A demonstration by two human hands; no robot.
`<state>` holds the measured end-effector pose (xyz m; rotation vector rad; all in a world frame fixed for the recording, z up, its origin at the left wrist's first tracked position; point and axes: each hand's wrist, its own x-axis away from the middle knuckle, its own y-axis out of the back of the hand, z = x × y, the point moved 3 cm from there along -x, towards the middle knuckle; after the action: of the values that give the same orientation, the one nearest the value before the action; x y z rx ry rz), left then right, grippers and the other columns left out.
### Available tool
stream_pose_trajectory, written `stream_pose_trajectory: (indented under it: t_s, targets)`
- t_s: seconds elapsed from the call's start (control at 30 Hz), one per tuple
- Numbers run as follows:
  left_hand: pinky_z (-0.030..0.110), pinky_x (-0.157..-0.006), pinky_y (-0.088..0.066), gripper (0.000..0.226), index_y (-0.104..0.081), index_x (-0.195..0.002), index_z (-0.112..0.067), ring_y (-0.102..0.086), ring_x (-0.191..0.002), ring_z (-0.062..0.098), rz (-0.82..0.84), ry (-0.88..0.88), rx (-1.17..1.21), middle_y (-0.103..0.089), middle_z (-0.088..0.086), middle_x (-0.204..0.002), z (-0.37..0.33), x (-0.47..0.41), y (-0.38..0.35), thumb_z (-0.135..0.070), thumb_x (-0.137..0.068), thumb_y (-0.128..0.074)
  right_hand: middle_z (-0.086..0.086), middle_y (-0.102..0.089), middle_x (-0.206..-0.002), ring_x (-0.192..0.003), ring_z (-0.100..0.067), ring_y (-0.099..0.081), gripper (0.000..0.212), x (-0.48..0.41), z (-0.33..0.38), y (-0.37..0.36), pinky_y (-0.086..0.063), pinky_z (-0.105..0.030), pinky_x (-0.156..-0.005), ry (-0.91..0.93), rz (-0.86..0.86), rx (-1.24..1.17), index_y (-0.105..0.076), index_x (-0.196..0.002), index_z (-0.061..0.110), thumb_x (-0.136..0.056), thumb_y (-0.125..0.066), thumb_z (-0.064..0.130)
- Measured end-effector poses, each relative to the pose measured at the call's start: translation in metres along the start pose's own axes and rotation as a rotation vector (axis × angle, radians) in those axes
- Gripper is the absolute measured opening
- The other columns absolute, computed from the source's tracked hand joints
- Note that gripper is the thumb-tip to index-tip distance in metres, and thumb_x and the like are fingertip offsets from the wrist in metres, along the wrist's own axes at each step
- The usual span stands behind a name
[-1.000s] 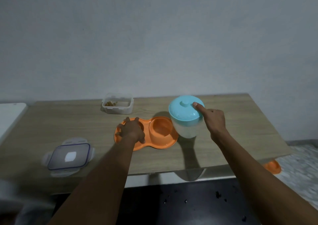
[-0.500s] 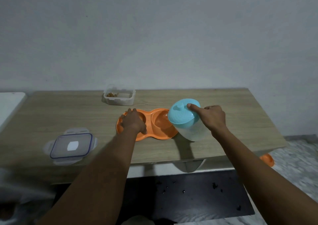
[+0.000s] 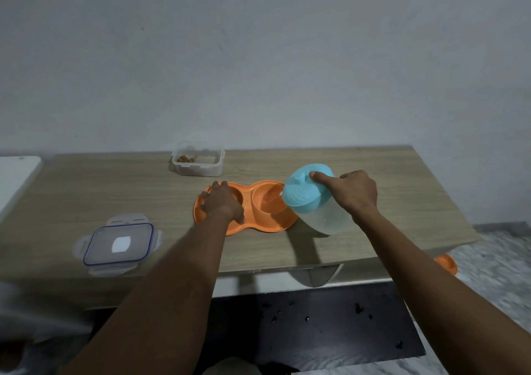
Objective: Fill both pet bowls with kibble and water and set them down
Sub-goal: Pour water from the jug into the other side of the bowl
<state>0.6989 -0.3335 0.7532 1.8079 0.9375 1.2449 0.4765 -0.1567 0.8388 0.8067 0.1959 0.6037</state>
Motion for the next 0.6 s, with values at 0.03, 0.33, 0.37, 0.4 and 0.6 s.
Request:
stream_pose_trajectory:
  t_s: [0.03,0.33,0.37,0.4,0.6]
  targets:
    - [0.055,-0.113,-0.032,0.126,-0.015,-0.156,-0.016,-0.014,-0.148,0.041,0.001,0.003,0.0,-0.01,0.006,-0.164,0.0,0.0,0.0,-0.029,-0.059,-0.093,-0.004,-0.067,-0.066,-0.063,-0.016,-0.058,0.066,0.0,0.0,0.0,-0.042,-0.033,-0.059,0.003,-0.002,0.008,-0.074,-0.071,0.004,-0.072,-0.075,0.07]
    - [0.056,-0.112,-0.032,0.124,-0.017,-0.155,-0.017,-0.013,-0.148,0.041,-0.004,0.005,0.016,-0.012,0.005,-0.163,-0.001,0.001,0.0,-0.027,-0.058,-0.094,-0.004,-0.066,-0.063,-0.06,-0.017,-0.058,0.069,-0.004,0.005,0.006,-0.039,-0.031,-0.056,0.027,-0.012,0.036,-0.072,-0.067,0.004,-0.071,-0.073,0.074]
    - [0.056,-0.112,-0.032,0.125,-0.017,-0.155,-0.017,-0.014,-0.148,0.041,-0.007,0.005,0.014,-0.013,0.005,-0.163,-0.001,0.001,0.0,-0.027,-0.058,-0.094,-0.004,-0.065,-0.062,-0.06,-0.017,-0.058,0.07,-0.004,0.005,0.007,-0.039,-0.031,-0.056,0.029,-0.015,0.039,-0.072,-0.067,0.004,-0.071,-0.073,0.074]
    - [0.056,-0.112,-0.032,0.125,-0.017,-0.155,-0.017,-0.014,-0.148,0.041,-0.007,0.006,0.013,-0.013,0.005,-0.163,-0.001,0.001,0.001,-0.027,-0.057,-0.094,-0.004,-0.065,-0.061,-0.059,-0.017,-0.057,0.071,-0.004,0.006,0.007,-0.039,-0.031,-0.056,0.029,-0.018,0.043,-0.071,-0.066,0.004,-0.07,-0.073,0.075]
    - [0.056,-0.113,-0.031,0.126,-0.015,-0.156,-0.017,-0.013,-0.148,0.041,0.001,0.011,0.011,-0.012,0.005,-0.164,-0.001,0.001,0.0,-0.027,-0.058,-0.093,-0.001,-0.058,-0.055,-0.055,-0.016,-0.053,0.07,-0.004,0.011,0.008,-0.036,-0.031,-0.055,0.047,-0.017,0.051,-0.066,-0.059,0.006,-0.069,-0.074,0.075]
